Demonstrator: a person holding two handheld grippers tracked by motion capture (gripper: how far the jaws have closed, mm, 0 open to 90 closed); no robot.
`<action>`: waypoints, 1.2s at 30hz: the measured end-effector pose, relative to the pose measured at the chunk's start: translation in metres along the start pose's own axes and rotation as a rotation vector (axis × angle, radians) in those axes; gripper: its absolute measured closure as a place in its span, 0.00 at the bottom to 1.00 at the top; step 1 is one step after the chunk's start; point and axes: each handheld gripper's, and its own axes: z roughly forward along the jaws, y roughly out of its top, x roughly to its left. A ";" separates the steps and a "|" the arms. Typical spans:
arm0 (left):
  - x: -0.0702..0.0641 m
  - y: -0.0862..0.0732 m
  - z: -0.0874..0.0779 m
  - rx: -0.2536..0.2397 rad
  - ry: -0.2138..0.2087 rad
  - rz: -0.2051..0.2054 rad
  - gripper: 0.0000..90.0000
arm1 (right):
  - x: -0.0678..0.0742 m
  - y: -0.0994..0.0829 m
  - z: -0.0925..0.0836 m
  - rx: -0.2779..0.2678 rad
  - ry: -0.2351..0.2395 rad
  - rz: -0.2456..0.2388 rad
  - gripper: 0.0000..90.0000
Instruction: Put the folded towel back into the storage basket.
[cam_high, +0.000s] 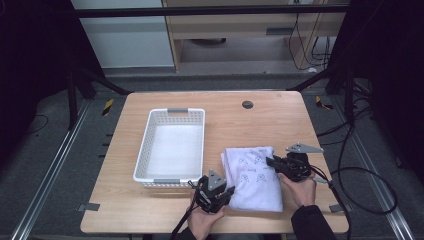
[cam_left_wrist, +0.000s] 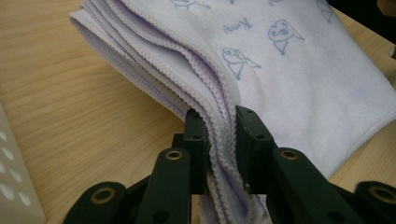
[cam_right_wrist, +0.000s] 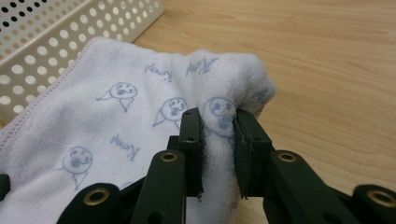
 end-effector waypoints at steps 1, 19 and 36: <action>0.000 0.001 -0.001 0.001 0.002 0.007 0.83 | 0.001 0.001 -0.001 -0.007 -0.003 -0.005 0.83; -0.001 0.021 -0.020 -0.018 0.019 0.058 0.83 | 0.010 0.015 -0.014 -0.071 -0.001 -0.029 0.83; 0.005 0.041 -0.044 -0.061 0.044 0.095 0.83 | 0.024 0.038 -0.023 -0.138 -0.003 -0.047 0.83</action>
